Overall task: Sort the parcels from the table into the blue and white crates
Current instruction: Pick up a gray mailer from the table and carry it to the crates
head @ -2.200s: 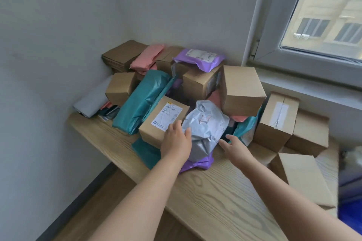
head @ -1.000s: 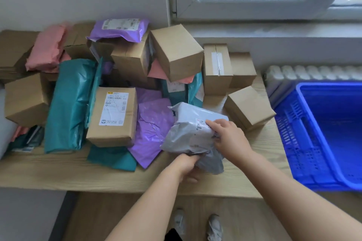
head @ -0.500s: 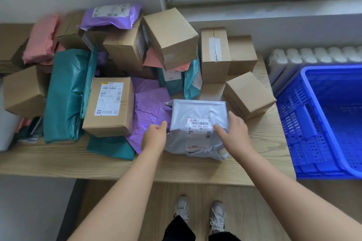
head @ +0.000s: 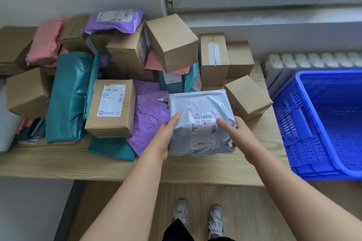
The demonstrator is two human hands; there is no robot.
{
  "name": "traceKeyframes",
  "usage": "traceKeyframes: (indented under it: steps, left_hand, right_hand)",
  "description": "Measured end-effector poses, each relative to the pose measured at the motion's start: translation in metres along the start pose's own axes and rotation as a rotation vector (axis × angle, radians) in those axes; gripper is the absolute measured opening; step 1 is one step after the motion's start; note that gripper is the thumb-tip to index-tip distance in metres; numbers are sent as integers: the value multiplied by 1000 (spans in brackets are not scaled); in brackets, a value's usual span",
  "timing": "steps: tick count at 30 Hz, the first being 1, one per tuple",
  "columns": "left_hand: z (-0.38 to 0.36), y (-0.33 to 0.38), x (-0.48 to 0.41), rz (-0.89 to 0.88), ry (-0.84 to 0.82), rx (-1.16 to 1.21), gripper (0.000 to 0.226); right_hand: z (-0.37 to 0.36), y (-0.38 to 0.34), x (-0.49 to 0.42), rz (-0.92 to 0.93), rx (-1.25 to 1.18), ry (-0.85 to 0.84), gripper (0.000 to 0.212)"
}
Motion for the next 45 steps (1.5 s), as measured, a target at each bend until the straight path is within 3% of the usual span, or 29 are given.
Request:
traceKeyframes:
  steps: [9,13,19,26,30,35,41,45]
  left_hand:
    - [3,41,40,-246,-64,297,85]
    - [14,54,58,-293,-57,273,78]
    - [22,62,77,-328,-36,283,71]
    - [22,63,81,-337,8,279,67]
    - [21,64,81,-323,88,357,51]
    - [23,69,86,-263,-29,432,35]
    - [31,60,82,-137,-191,295,55]
    - [30,48,76,-45,-385,324,62]
  right_hand:
    - [-4,-44,21,108,-252,18,74]
    - [-10,-54,32,130,-294,-75,65]
    - [-13,-62,46,181,-361,-81,54]
    - [-12,-63,52,183,-232,-131,58]
    - [-11,-52,52,75,24,-251,82]
    - [1,-34,40,63,244,-37,19]
    - [7,-35,31,115,333,139,34]
    - [5,-47,38,144,344,208,23]
Point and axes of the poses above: each hand's wrist, its own x-axis away from the middle knuckle, its own z-axis out of the back of the hand, y = z × x, the point moved 2 cm from there along -x, towards the middle knuckle, and after that the axes turned 7 degrees about -x, right-handed, at the moved point
